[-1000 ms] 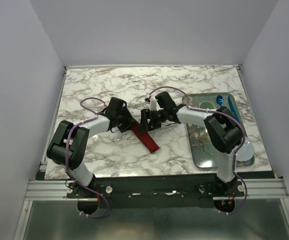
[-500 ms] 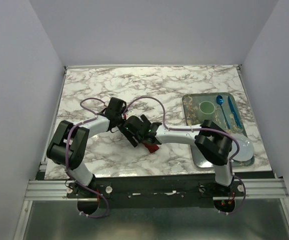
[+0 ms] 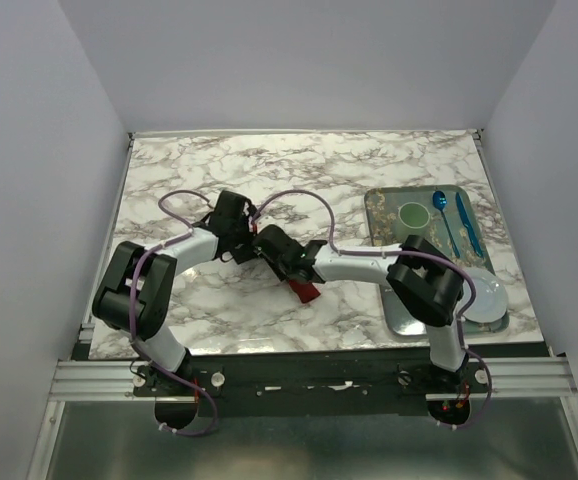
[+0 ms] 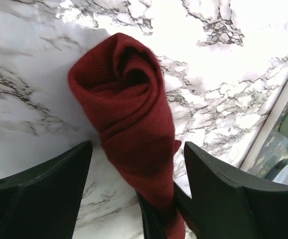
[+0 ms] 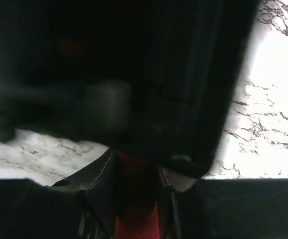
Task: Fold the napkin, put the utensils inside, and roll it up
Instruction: Roll the napkin with the utensil
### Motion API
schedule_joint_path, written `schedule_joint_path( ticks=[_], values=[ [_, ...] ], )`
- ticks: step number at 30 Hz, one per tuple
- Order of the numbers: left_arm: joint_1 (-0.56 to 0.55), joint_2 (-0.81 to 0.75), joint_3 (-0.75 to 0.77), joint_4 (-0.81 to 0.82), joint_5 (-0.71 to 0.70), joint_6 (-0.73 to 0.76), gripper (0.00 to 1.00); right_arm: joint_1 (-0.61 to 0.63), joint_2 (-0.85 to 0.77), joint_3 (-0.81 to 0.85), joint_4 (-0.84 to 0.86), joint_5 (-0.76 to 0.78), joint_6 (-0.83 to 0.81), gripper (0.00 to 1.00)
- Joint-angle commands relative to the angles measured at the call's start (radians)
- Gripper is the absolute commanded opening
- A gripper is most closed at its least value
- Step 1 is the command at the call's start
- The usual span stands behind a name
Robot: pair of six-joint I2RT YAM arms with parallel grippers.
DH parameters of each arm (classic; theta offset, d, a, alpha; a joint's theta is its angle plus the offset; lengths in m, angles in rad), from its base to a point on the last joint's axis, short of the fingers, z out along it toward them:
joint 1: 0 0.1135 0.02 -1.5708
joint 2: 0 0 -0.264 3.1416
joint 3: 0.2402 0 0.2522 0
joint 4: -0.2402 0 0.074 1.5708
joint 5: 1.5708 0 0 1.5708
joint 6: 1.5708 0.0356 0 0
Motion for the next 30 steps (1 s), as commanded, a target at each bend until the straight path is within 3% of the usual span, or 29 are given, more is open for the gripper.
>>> schedule_joint_path(
  ticks=[1,7,13,16,23,30],
  values=[
    [0.009,-0.046,0.036,-0.117,-0.081,0.092,0.86,-0.082,-0.042,-0.05,0.031,-0.261,0.073,0.37],
    [0.009,-0.096,0.051,-0.119,-0.069,0.112,0.88,-0.269,-0.073,-0.159,0.148,-0.73,0.231,0.36],
    [0.009,-0.07,0.019,-0.035,0.022,0.072,0.87,-0.369,0.022,-0.141,0.231,-1.125,0.336,0.38],
    [0.006,-0.029,0.041,-0.025,0.039,0.064,0.87,-0.392,0.073,-0.133,0.28,-1.219,0.374,0.39],
    [0.0,0.062,0.103,-0.053,0.001,0.078,0.84,-0.415,0.102,-0.152,0.36,-1.282,0.432,0.4],
    [-0.001,0.073,0.098,-0.094,-0.076,0.093,0.63,-0.415,0.032,-0.142,0.293,-1.207,0.371,0.54]
  ],
)
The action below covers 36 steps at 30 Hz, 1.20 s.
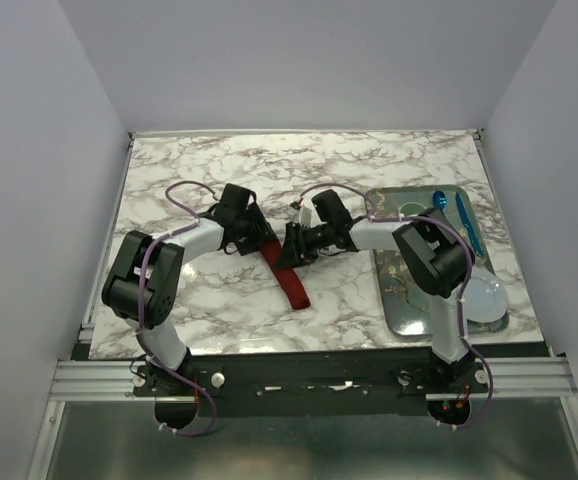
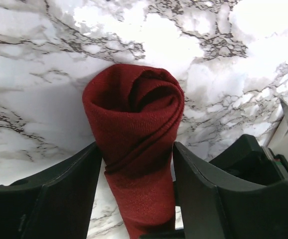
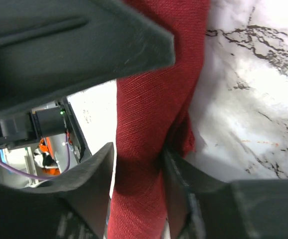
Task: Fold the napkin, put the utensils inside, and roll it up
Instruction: Roll the napkin with the utensil
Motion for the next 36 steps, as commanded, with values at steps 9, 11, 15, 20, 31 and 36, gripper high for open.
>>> schedule_joint_path(
  ticks=[9,11,15,20,31,36],
  values=[
    [-0.006,-0.052,-0.049,-0.028,-0.063,0.014,0.51,0.12,-0.196,0.052,-0.327,0.503,-0.262,0.83],
    [-0.005,-0.055,-0.047,-0.03,-0.056,0.009,0.51,0.171,-0.224,0.063,-0.357,0.714,-0.291,0.88],
    [-0.005,-0.05,-0.041,-0.031,-0.035,0.005,0.5,0.321,-0.224,0.098,-0.377,1.015,-0.36,0.93],
    [-0.005,-0.035,-0.035,-0.037,-0.011,-0.001,0.5,0.409,-0.143,0.167,-0.379,1.242,-0.426,0.95],
    [0.006,-0.032,-0.056,-0.016,0.032,-0.023,0.5,0.436,-0.014,0.217,-0.387,1.332,-0.443,0.79],
    [0.014,-0.062,-0.063,-0.019,0.022,-0.017,0.58,0.417,-0.038,0.188,-0.368,1.251,-0.402,0.61]
  ],
)
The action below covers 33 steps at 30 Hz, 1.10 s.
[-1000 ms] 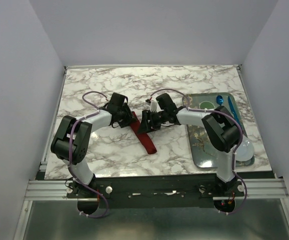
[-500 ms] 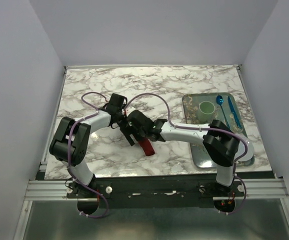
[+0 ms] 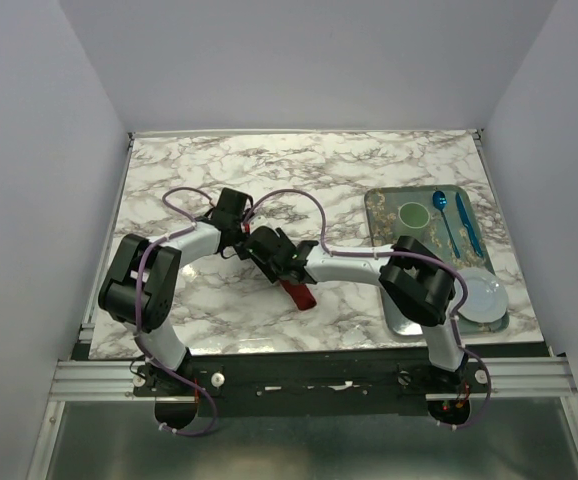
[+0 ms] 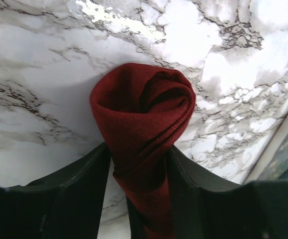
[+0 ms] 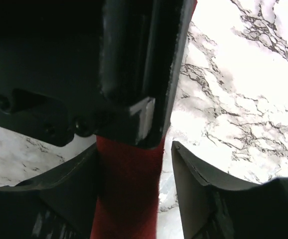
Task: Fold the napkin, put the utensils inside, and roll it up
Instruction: Roll the napkin with the utensil
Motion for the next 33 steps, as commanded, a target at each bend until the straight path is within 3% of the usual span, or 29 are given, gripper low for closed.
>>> schedule_joint_path(
  ticks=[1,4,6,11,17,22,27,33],
  values=[
    [0.009,-0.039,-0.021,-0.002,0.011,0.005,0.66,-0.022,-0.004,-0.019,-0.001,-0.057,0.034,0.55],
    [0.025,-0.051,-0.015,-0.015,0.011,0.017,0.76,-0.068,-0.045,-0.064,0.032,-0.207,0.072,0.35],
    [0.042,-0.059,-0.012,-0.018,0.02,0.023,0.79,-0.115,-0.069,-0.1,0.069,-0.341,0.104,0.31],
    [0.059,-0.089,-0.016,-0.007,0.04,0.028,0.84,-0.238,-0.096,-0.179,0.184,-0.723,0.196,0.31],
    [0.049,-0.096,-0.035,0.059,0.095,-0.001,0.86,-0.359,-0.028,-0.193,0.256,-1.069,0.301,0.34],
    [0.022,-0.043,-0.02,0.067,0.1,-0.017,0.86,-0.405,0.039,-0.187,0.353,-1.243,0.379,0.36],
    [-0.001,0.022,0.013,0.055,0.068,-0.012,0.84,-0.427,0.075,-0.203,0.411,-1.303,0.417,0.37],
    [-0.004,0.038,0.01,0.007,0.006,0.008,0.67,-0.428,0.046,-0.21,0.39,-1.26,0.398,0.49]
  ],
)
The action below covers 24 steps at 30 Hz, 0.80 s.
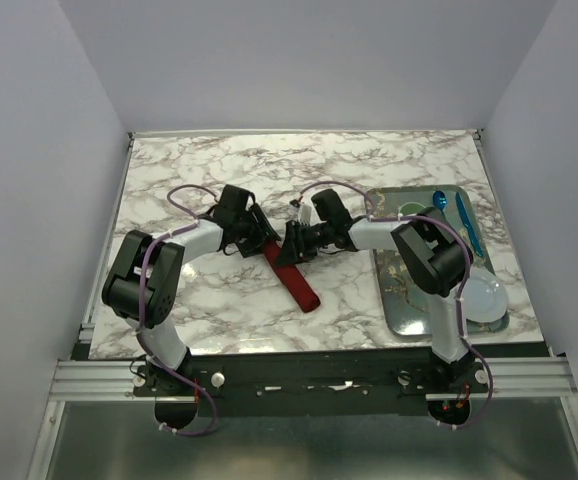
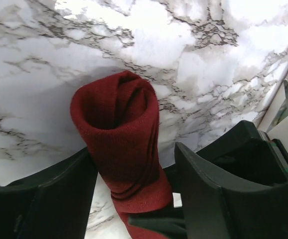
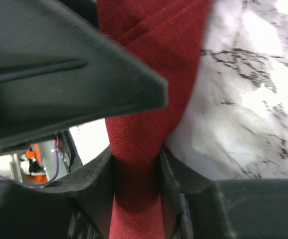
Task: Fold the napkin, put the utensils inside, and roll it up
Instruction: Roll the napkin with the utensil
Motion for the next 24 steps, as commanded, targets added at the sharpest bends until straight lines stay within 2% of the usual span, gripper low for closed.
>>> schedule_joint_path(
  ticks=[1,4,8,11,12,14,15,18,24],
  values=[
    [-0.005,0.004,-0.029,-0.036,-0.067,0.016,0.63,-0.002,-0.024,-0.018,-0.012,-0.007,-0.021,0.51],
    [-0.003,-0.011,-0.04,-0.035,-0.076,0.019,0.55,0.0,-0.062,-0.011,-0.083,0.067,-0.076,0.6],
    [-0.003,-0.022,-0.045,-0.036,-0.075,0.022,0.51,0.026,-0.131,0.014,-0.231,0.217,-0.159,0.73],
    [-0.003,-0.028,-0.04,-0.041,-0.071,0.022,0.47,0.09,-0.182,0.034,-0.319,0.427,-0.231,0.85],
    [-0.005,-0.031,-0.037,-0.042,-0.068,0.023,0.47,0.137,-0.206,0.04,-0.336,0.546,-0.247,0.88],
    [-0.003,-0.03,-0.032,-0.047,-0.067,0.022,0.45,0.188,-0.222,0.054,-0.382,0.671,-0.29,0.93],
    [-0.003,-0.03,-0.031,-0.047,-0.064,0.025,0.45,0.237,-0.229,0.067,-0.394,0.787,-0.304,0.95],
    [-0.005,-0.027,-0.025,-0.05,-0.055,0.025,0.43,0.315,-0.228,0.086,-0.419,0.997,-0.35,0.97],
    [-0.002,-0.019,-0.022,-0.053,-0.053,0.031,0.43,0.412,-0.159,0.143,-0.454,1.208,-0.449,0.98]
  ],
)
